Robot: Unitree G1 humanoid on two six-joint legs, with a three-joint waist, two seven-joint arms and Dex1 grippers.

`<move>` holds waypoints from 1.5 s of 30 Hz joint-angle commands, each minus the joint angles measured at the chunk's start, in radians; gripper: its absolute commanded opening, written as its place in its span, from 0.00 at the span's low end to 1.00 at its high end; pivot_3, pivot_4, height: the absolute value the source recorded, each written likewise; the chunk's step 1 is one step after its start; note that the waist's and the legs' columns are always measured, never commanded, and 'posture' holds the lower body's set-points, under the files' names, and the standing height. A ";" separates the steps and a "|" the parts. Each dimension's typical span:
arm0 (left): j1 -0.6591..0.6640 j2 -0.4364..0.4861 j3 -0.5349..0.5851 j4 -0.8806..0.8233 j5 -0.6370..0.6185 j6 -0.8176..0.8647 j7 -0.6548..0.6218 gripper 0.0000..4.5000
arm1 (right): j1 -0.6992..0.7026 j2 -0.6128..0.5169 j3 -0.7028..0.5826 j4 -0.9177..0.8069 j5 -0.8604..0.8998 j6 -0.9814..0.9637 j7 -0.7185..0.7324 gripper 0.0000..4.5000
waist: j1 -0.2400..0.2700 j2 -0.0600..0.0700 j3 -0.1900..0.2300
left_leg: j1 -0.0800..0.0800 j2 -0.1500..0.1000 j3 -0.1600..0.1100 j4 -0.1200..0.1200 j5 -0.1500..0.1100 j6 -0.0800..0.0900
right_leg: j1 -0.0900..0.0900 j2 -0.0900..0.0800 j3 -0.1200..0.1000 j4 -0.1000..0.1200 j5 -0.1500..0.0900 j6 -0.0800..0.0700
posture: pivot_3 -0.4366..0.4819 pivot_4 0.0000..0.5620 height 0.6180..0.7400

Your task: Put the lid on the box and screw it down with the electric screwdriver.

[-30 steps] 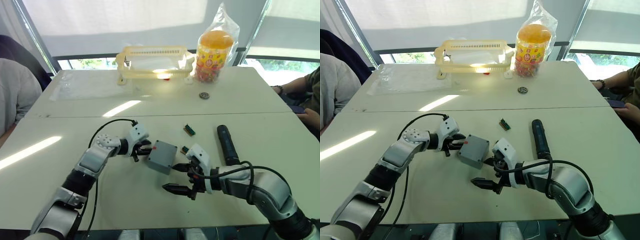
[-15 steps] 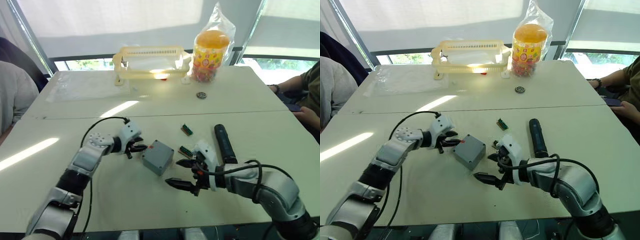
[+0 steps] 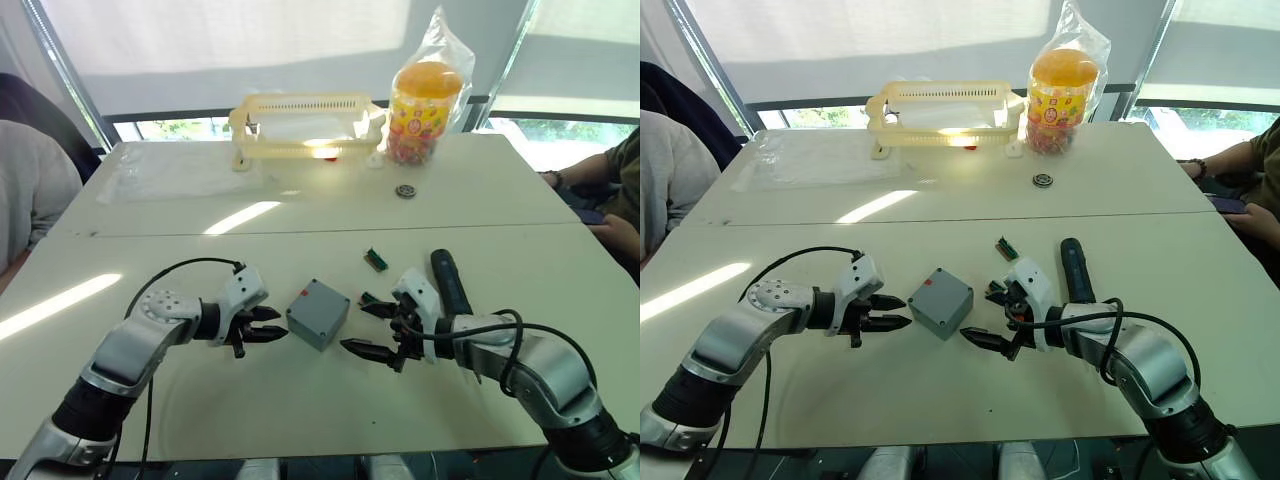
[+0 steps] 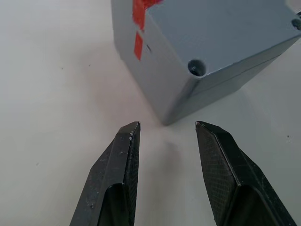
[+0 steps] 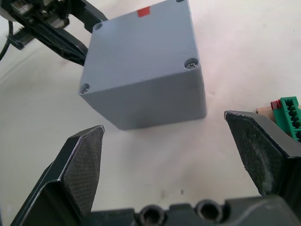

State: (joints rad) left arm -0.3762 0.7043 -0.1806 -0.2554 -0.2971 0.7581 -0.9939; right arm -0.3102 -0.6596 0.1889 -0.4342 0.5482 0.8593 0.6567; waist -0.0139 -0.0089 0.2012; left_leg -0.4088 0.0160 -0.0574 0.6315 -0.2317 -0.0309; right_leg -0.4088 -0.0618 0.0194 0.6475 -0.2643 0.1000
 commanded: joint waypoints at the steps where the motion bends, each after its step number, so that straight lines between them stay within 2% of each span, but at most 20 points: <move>1: 0.004 0.004 0.002 -0.031 -0.010 -0.003 0.011 0.42 | -0.039 0.000 0.023 0.038 -0.050 -0.076 0.055 1.00 | -0.001 0.000 0.000 | 0.000 0.000 0.000 0.000 0.000 0.000 | 0.000 0.000 0.000 0.000 0.000 0.000 | 0.48 0.27 1.00; 10: -0.003 0.000 -0.021 -0.003 0.010 -0.034 0.018 0.42 | -0.092 0.046 0.069 0.115 -0.113 -0.146 0.126 1.00 | 0.001 0.000 0.000 | 0.000 0.000 0.000 0.000 0.000 0.000 | 0.000 0.000 0.000 0.000 0.000 0.000 | 0.48 0.27 1.00; 17: -0.038 -0.025 -0.021 0.075 0.053 -0.090 0.070 0.42 | -0.061 0.053 0.072 0.050 -0.087 -0.106 0.157 1.00 | 0.003 0.000 0.000 | 0.000 0.000 0.000 0.000 0.000 0.000 | 0.000 0.000 0.000 0.000 0.000 0.000 | 0.48 0.27 1.00; 38: -0.119 -0.124 -0.029 0.182 0.115 -0.176 0.161 0.42 | 0.002 0.080 0.045 -0.096 -0.052 0.037 0.051 1.00 | 0.001 0.000 0.000 | 0.000 0.000 0.000 0.001 0.000 0.000 | 0.000 0.000 0.000 0.002 0.000 0.000 | 0.48 0.27 1.00; 42: -0.125 -0.082 -0.010 0.209 0.134 -0.181 0.151 0.42 | 0.006 0.070 0.041 -0.089 -0.055 0.033 0.045 1.00 | -0.001 0.000 0.000 | 0.000 0.000 0.000 0.001 0.000 0.000 | 0.000 0.000 0.000 0.002 0.000 0.000 | 0.48 0.27 1.00; 45: -0.103 -0.009 0.018 0.162 0.092 -0.152 0.077 0.42 | 0.008 0.060 0.036 -0.084 -0.053 0.029 0.050 1.00 | -0.001 0.000 0.000 | 0.000 0.000 0.000 0.001 0.000 0.000 | 0.000 0.000 0.000 0.002 0.000 0.000 | 0.48 0.27 1.00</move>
State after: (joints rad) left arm -0.4824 0.6631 -0.2084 -0.0446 -0.1818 0.6026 -0.8752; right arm -0.3035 -0.5924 0.2483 -0.4814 0.4921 0.9016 0.7023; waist -0.0152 -0.0093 0.2009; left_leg -0.4086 0.0159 -0.0575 0.6321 -0.2315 -0.0311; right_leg -0.4091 -0.0616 0.0194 0.6492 -0.2642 0.1000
